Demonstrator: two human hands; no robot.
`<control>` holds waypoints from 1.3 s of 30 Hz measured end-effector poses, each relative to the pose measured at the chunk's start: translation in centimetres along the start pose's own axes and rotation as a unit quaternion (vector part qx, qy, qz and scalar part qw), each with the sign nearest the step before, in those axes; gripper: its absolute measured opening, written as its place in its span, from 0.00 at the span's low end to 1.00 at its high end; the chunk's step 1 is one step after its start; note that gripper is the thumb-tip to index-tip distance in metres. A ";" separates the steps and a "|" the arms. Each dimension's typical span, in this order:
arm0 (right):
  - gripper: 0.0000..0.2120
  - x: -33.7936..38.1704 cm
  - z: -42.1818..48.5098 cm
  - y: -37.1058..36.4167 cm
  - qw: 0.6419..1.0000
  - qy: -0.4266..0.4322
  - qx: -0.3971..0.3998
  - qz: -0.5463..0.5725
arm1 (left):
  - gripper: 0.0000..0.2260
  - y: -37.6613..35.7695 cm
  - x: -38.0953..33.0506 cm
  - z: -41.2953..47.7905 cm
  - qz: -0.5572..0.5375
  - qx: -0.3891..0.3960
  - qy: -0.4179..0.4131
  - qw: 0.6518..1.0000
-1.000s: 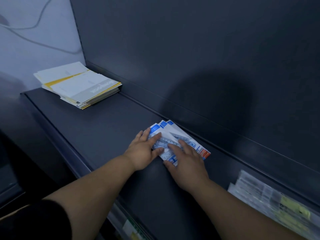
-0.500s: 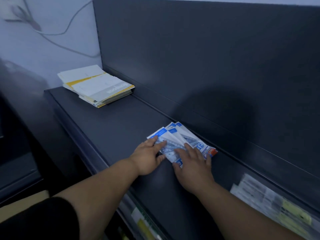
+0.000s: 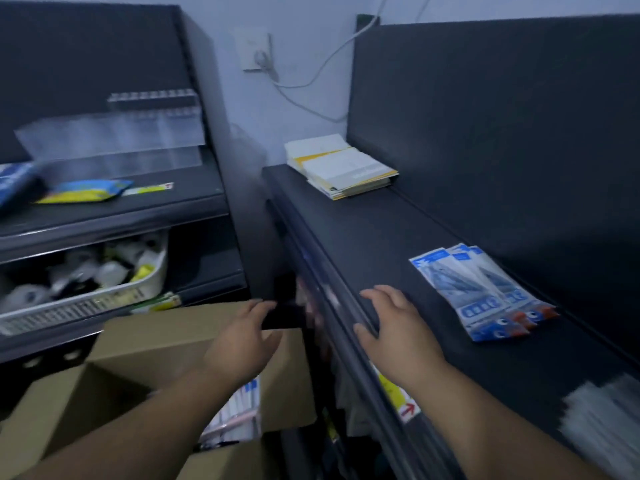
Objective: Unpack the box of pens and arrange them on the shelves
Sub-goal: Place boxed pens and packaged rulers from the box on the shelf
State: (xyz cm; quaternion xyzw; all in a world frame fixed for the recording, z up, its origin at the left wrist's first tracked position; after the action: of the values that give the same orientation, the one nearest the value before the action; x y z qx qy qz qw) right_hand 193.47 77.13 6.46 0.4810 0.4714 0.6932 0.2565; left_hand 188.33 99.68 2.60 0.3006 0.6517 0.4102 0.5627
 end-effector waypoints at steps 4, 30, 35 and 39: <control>0.27 4.7 -1.5 -4.2 0.997 0.052 0.056 0.020 | 0.26 0.1 8.9 -6.3 0.023 0.050 0.118 0.991; 0.32 15.4 3.7 -34.4 0.922 -0.066 0.382 0.015 | 0.35 -7.1 34.1 -4.3 -0.132 0.240 0.315 0.909; 0.35 13.9 4.8 -37.8 0.912 -0.096 0.399 0.001 | 0.30 -9.0 36.9 -3.6 -0.170 0.247 0.400 0.866; 0.40 12.5 5.2 -39.5 0.913 -0.157 0.377 0.008 | 0.29 -10.3 37.2 -3.3 -0.172 0.230 0.439 0.852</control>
State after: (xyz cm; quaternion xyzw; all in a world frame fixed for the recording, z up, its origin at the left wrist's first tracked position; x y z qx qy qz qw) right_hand 189.30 106.09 -23.31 0.6479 0.6478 0.3818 0.1216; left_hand 178.87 125.77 -24.41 0.0932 0.9478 0.2343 0.1950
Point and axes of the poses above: each hand's wrist, its own z-axis towards the middle knuckle, its own y-axis out of the back of the hand, x = y × z, the point moved 5 cm from there along z, towards the middle knuckle, and after that the axes turned 4 degrees about x, right-handed, at the moved point
